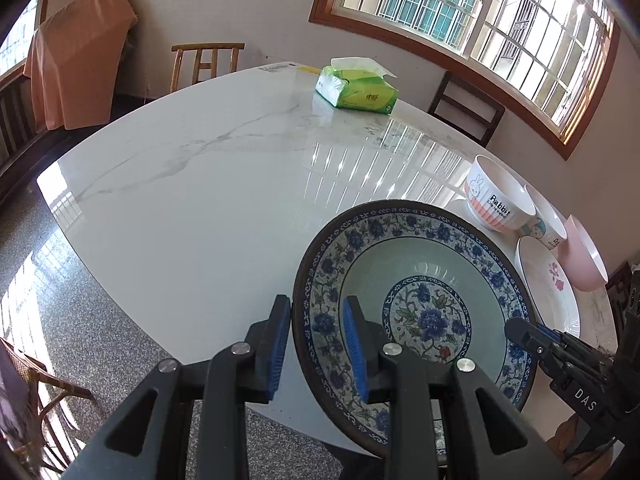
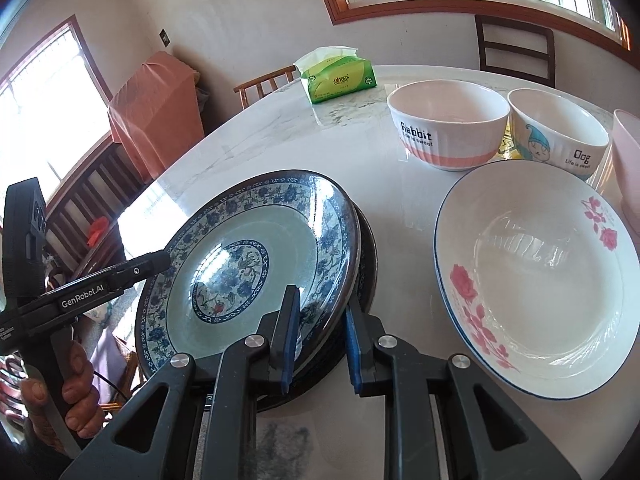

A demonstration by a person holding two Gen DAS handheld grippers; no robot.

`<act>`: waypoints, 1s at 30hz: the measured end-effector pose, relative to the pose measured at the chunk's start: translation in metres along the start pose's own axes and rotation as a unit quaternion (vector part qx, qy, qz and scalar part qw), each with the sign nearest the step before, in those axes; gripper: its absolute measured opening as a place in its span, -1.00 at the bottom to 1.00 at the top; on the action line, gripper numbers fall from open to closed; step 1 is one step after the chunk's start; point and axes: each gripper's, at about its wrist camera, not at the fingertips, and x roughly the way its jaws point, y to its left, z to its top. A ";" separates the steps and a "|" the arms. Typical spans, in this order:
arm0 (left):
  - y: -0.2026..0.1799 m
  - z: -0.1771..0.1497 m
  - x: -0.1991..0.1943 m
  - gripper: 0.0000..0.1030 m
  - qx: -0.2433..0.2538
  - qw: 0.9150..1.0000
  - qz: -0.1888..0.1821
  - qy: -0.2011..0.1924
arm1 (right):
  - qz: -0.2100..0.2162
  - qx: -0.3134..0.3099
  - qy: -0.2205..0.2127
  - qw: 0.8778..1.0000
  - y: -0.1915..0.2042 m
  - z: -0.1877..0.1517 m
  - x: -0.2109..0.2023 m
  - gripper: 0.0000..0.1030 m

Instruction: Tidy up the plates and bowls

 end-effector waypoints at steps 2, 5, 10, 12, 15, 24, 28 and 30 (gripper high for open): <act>0.000 -0.002 0.000 -0.46 0.000 1.000 0.000 0.001 | -0.007 -0.009 -0.003 1.000 0.002 0.000 0.000 -0.58; 0.000 -0.004 0.002 -0.46 -0.001 1.000 -0.001 0.005 | -0.014 -0.018 -0.008 1.000 0.003 0.000 0.001 -0.57; 0.000 -0.007 0.001 -0.46 -0.001 1.000 -0.001 0.009 | -0.041 -0.049 -0.016 0.998 0.013 -0.001 0.002 -0.49; -0.001 -0.007 0.000 -0.46 0.001 1.000 0.000 0.010 | -0.072 -0.073 -0.020 0.995 0.019 -0.003 0.003 -0.40; -0.004 -0.008 0.002 -0.45 0.004 1.000 0.000 0.013 | -0.115 -0.115 -0.033 0.986 0.028 -0.006 0.004 -0.31; -0.020 -0.009 -0.008 -0.26 0.028 1.000 0.013 0.004 | -0.062 -0.001 -0.100 0.993 -0.026 -0.006 -0.054 -0.31; -0.031 -0.005 -0.017 -0.25 0.046 0.996 0.070 -0.030 | -0.057 0.088 -0.108 0.989 -0.084 -0.023 -0.083 -0.28; -0.036 -0.004 -0.025 -0.25 0.051 0.992 0.097 -0.056 | -0.064 0.122 -0.103 0.985 -0.112 -0.034 -0.091 -0.28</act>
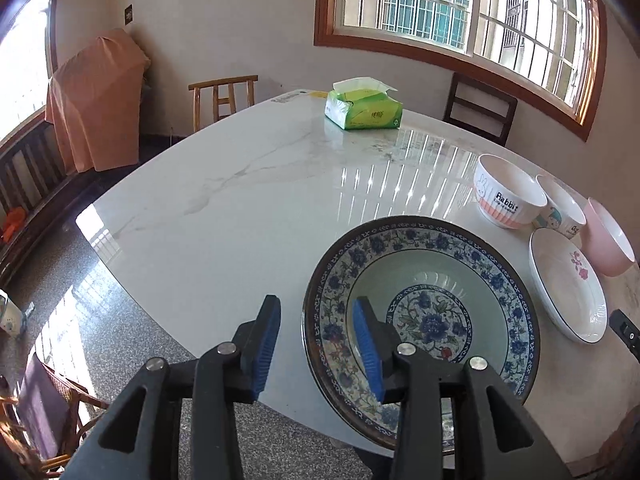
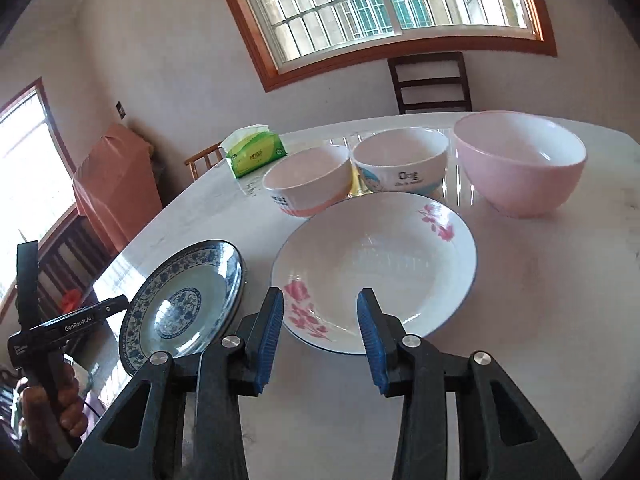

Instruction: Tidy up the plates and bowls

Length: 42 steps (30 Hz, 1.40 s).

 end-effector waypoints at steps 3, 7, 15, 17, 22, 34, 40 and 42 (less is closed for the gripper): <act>-0.016 0.005 -0.012 -0.25 0.017 1.000 -0.017 -0.014 | -0.004 0.054 0.004 0.999 -0.039 -0.004 -0.004 -0.28; -0.054 0.018 -0.014 -0.15 0.046 0.993 -0.110 0.009 | 0.030 0.125 0.009 0.992 -0.077 -0.002 0.001 -0.28; -0.147 0.054 0.034 -0.14 0.069 0.960 -0.246 0.114 | 0.045 0.138 0.015 0.989 -0.089 0.011 0.017 -0.28; -0.165 0.058 0.046 -0.14 0.075 0.958 -0.246 0.127 | 0.050 0.137 0.015 0.989 -0.090 0.012 0.019 -0.28; -0.192 0.060 0.081 -0.14 0.084 0.953 -0.240 0.168 | 0.062 0.149 0.019 0.987 -0.098 0.013 0.023 -0.28; -0.209 0.054 0.104 -0.14 0.091 0.949 -0.235 0.189 | 0.056 0.139 0.040 0.988 -0.098 0.018 0.034 -0.28; -0.207 0.048 0.113 -0.14 0.074 0.945 -0.248 0.199 | 0.046 0.132 0.058 0.988 -0.092 0.024 0.044 -0.30; -0.209 0.046 0.114 -0.14 0.079 0.944 -0.248 0.202 | 0.039 0.128 0.069 0.989 -0.091 0.025 0.049 -0.35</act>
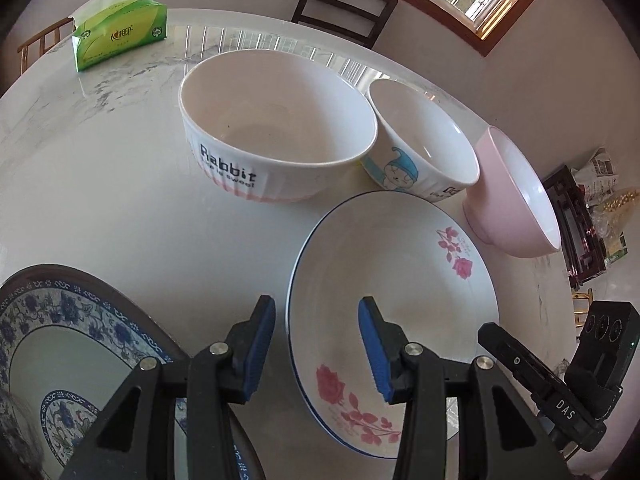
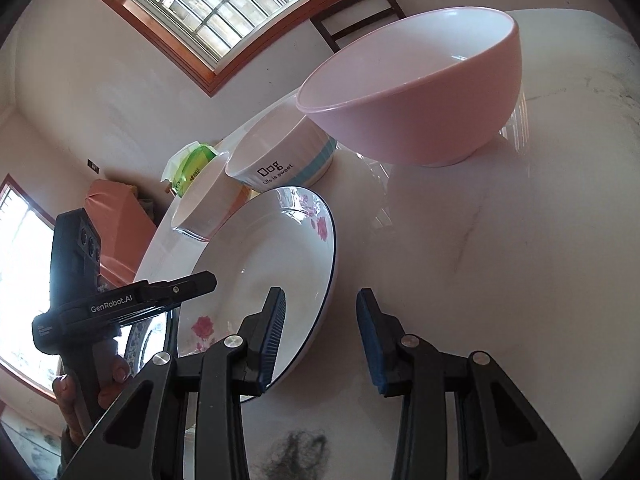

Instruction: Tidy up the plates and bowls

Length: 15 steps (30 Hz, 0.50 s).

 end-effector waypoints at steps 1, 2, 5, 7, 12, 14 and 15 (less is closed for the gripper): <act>-0.002 -0.001 0.000 -0.14 0.006 1.000 0.008 -0.003 | -0.002 -0.002 0.006 1.000 0.001 0.001 0.003 -0.42; -0.004 -0.001 0.000 -0.14 0.009 1.000 0.013 -0.003 | -0.004 -0.005 0.010 1.000 0.002 0.001 0.005 -0.45; -0.011 -0.003 0.004 -0.18 0.022 1.000 0.011 0.002 | -0.011 -0.017 0.021 1.000 0.006 0.003 0.011 -0.67; -0.019 -0.007 0.005 -0.47 0.036 0.997 0.062 -0.009 | -0.017 -0.026 0.021 0.999 0.008 0.002 0.011 -0.68; -0.025 -0.014 0.001 -0.57 0.029 0.998 0.056 -0.016 | -0.008 -0.009 0.017 1.000 -0.003 -0.001 0.003 -0.68; -0.031 -0.021 -0.004 -0.57 0.034 0.997 0.061 -0.024 | -0.014 -0.013 0.013 1.000 -0.002 -0.005 -0.003 -0.69; -0.034 -0.024 -0.006 -0.57 0.036 0.997 0.062 -0.029 | -0.016 -0.016 0.010 1.000 -0.002 -0.008 -0.006 -0.69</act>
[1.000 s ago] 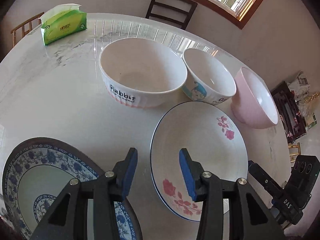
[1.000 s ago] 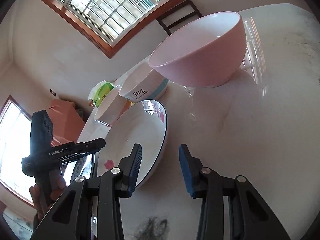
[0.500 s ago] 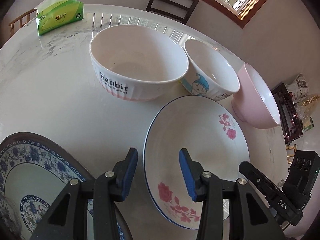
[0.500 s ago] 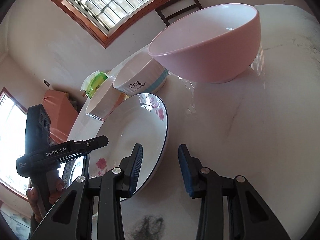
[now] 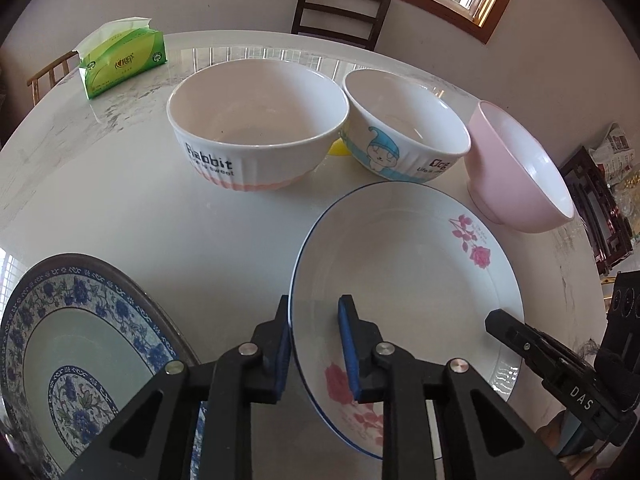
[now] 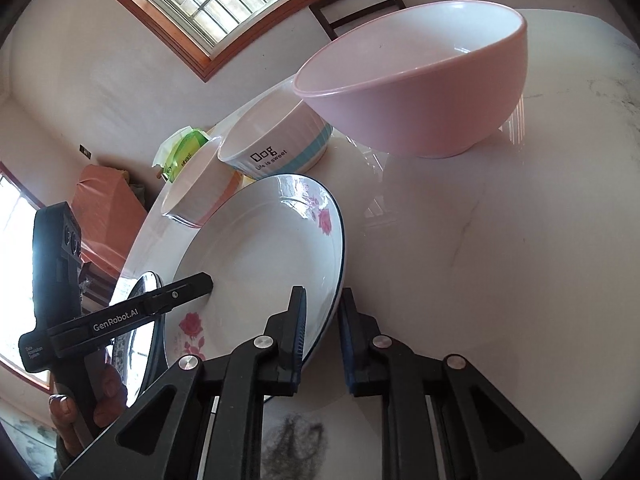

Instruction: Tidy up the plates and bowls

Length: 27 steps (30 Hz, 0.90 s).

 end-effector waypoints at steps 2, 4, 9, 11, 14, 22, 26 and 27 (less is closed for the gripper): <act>-0.005 -0.006 -0.007 -0.57 0.007 1.000 0.002 -0.012 | -0.001 -0.002 -0.004 1.000 0.002 -0.007 -0.006 -0.69; -0.008 -0.012 -0.015 -0.57 0.006 1.000 0.000 -0.019 | 0.001 0.001 -0.005 1.000 0.002 -0.014 -0.013 -0.69; -0.013 -0.030 -0.043 -0.57 0.006 0.999 -0.003 -0.044 | 0.007 -0.001 -0.008 1.000 0.009 -0.026 -0.031 -0.69; -0.012 -0.033 -0.055 -0.57 0.009 0.998 0.002 -0.058 | 0.011 -0.003 -0.011 1.000 0.014 -0.030 -0.036 -0.69; -0.010 -0.041 -0.072 -0.57 0.012 0.997 0.013 -0.078 | 0.019 -0.007 -0.011 1.000 0.023 -0.035 -0.043 -0.69; 0.009 -0.061 -0.104 -0.57 -0.004 0.994 0.035 -0.101 | 0.033 -0.035 -0.005 0.999 0.057 -0.042 -0.047 -0.68; 0.030 -0.070 -0.114 -0.57 -0.024 0.994 0.043 -0.102 | 0.039 -0.052 0.004 0.998 0.078 -0.045 -0.042 -0.68; 0.036 -0.072 -0.116 -0.57 -0.027 0.993 0.047 -0.104 | 0.041 -0.057 0.006 0.998 0.084 -0.045 -0.039 -0.68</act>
